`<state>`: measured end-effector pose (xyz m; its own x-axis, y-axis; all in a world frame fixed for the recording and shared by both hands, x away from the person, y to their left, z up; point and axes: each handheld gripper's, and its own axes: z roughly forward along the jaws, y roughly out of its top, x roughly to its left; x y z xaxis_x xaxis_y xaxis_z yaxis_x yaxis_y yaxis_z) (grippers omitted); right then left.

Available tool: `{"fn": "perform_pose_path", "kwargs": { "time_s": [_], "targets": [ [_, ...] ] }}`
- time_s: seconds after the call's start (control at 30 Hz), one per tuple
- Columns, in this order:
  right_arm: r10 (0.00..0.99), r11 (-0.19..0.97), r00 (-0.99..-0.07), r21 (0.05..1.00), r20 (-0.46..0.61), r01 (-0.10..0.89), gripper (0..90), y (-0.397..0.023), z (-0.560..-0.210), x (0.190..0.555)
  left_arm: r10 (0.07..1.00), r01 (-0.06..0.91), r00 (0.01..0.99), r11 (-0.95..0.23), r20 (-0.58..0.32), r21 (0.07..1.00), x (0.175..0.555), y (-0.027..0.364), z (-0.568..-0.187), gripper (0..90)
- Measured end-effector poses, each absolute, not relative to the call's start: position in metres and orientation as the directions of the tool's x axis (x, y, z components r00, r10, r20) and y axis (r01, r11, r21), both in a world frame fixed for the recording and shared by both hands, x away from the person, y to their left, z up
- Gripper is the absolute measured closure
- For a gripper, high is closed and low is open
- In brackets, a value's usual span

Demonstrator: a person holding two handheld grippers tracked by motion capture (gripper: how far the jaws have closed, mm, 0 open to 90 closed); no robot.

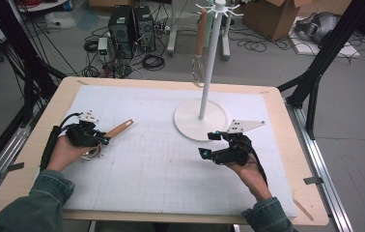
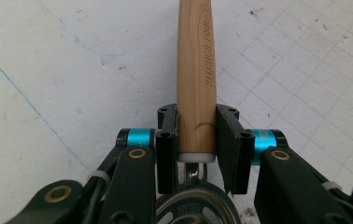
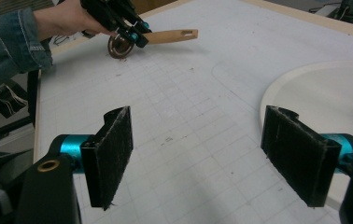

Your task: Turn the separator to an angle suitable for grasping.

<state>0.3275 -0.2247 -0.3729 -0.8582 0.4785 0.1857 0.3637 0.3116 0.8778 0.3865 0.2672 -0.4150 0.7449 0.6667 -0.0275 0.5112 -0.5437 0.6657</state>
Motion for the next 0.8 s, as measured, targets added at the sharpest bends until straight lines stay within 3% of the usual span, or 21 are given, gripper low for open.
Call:
{"fn": "perform_pose_path", "kwargs": {
  "time_s": [0.8],
  "targets": [
    [0.454,0.337,-0.871,0.869,0.187,0.362,24.3,-0.206,-0.377,0.331,0.624,0.476,0.777,-0.500,-0.080,0.724,0.379,0.275,-0.406,70.6]
  ]
}}
